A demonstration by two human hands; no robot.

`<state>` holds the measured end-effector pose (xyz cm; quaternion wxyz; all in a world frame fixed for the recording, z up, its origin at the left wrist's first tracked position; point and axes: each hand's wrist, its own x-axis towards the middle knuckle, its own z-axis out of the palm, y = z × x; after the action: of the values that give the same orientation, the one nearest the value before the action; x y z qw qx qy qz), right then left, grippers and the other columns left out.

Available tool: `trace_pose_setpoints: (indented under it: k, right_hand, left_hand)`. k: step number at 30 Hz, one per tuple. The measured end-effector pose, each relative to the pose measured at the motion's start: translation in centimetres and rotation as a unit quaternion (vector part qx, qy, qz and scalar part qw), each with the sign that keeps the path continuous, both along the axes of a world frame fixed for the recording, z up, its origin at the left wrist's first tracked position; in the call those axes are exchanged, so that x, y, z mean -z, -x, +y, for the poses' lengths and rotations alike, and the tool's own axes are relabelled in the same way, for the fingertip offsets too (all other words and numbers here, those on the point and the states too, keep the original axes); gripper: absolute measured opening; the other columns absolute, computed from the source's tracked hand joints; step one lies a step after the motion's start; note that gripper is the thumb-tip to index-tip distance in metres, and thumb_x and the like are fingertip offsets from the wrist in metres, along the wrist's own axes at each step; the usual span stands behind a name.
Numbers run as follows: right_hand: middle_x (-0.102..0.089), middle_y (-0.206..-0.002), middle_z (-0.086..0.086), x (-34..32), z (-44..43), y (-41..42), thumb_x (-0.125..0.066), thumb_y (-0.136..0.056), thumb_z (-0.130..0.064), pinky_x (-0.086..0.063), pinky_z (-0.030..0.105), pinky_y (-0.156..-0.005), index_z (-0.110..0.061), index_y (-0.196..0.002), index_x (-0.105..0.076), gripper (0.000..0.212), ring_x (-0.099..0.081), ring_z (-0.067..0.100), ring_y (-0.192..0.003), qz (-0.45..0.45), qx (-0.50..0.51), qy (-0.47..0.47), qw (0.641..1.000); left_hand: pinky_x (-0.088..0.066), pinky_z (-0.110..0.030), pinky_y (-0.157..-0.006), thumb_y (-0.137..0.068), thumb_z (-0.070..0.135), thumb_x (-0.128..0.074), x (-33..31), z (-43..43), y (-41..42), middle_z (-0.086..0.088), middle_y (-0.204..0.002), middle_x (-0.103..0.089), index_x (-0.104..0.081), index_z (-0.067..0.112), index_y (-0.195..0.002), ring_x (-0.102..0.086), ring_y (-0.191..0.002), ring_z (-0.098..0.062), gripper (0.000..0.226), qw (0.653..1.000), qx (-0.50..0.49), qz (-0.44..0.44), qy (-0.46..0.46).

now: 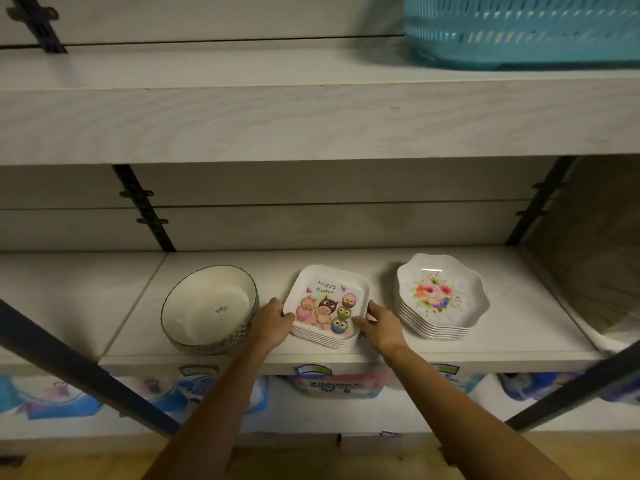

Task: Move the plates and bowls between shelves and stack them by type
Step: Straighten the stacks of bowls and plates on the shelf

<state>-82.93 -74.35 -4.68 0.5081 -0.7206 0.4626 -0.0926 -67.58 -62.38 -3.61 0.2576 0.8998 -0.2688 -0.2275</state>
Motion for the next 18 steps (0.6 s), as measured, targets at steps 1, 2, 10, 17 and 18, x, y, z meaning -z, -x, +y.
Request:
trace_pose_setpoints:
  k: [1, 2, 10, 17, 18]
  right_hand:
    - [-0.067, -0.119, 0.009, 0.1, 0.0, -0.1, -0.06, -0.088, -0.018, -0.05, 0.042, -0.096, -0.011, -0.114, -0.062, 0.027, -0.063, 0.026, -0.107, -0.002, -0.007, 0.002, 1.0]
    - [-0.069, -0.116, 0.008, 0.2, 0.0, -0.1, -0.059, -0.089, -0.02, -0.051, 0.042, -0.095, -0.012, -0.111, -0.064, 0.024, -0.064, 0.025, -0.106, 0.001, -0.012, 0.005, 1.0]
    - [-0.072, -0.106, 0.009, 1.1, -0.4, -1.0, -0.055, -0.09, -0.03, -0.052, 0.047, -0.091, -0.013, -0.108, -0.065, 0.027, -0.066, 0.028, -0.095, 0.023, -0.045, 0.037, 0.998]
    - [-0.069, -0.112, 0.012, 0.0, 0.1, -1.4, -0.047, -0.096, -0.023, -0.051, 0.034, -0.083, -0.01, -0.115, -0.061, 0.027, -0.065, 0.026, -0.091, 0.043, -0.065, 0.086, 0.993]
    - [-0.068, -0.113, 0.013, -0.1, 0.3, -1.4, -0.046, -0.096, -0.02, -0.051, 0.035, -0.082, -0.009, -0.116, -0.059, 0.027, -0.065, 0.028, -0.093, 0.046, -0.069, 0.09, 0.992]
  left_hand:
    - [-0.034, -0.029, -0.066, -0.088, 0.015, -0.049, 0.2, 0.4, 0.1, -0.015, -0.088, -0.06, -0.045, 0.008, -0.073, -0.049, -0.079, -0.024, 0.017, 1.0, -0.012, -0.018, 0.0]
    - [-0.032, -0.028, -0.065, -0.088, 0.014, -0.05, 0.3, 0.8, 0.2, -0.01, -0.076, -0.054, -0.039, 0.012, -0.064, -0.046, -0.076, -0.022, 0.027, 0.999, -0.024, -0.032, 0.004]
    - [-0.028, -0.019, -0.047, -0.084, 0.01, -0.057, 1.2, 2.5, 1.4, 0.004, -0.054, -0.042, -0.037, 0.016, -0.052, -0.039, -0.05, -0.008, 0.038, 0.993, -0.087, -0.061, 0.059]
    - [-0.033, -0.021, -0.05, -0.086, 0.017, -0.058, 0.2, 2.8, 1.1, 0.005, -0.057, -0.045, -0.042, 0.016, -0.056, -0.052, -0.065, -0.017, 0.034, 0.997, -0.059, -0.036, 0.047]
    - [-0.035, -0.022, -0.051, -0.087, 0.019, -0.057, -0.1, 2.9, 1.2, 0.004, -0.061, -0.048, -0.047, 0.014, -0.062, -0.054, -0.071, -0.018, 0.028, 0.997, -0.049, -0.037, 0.042]
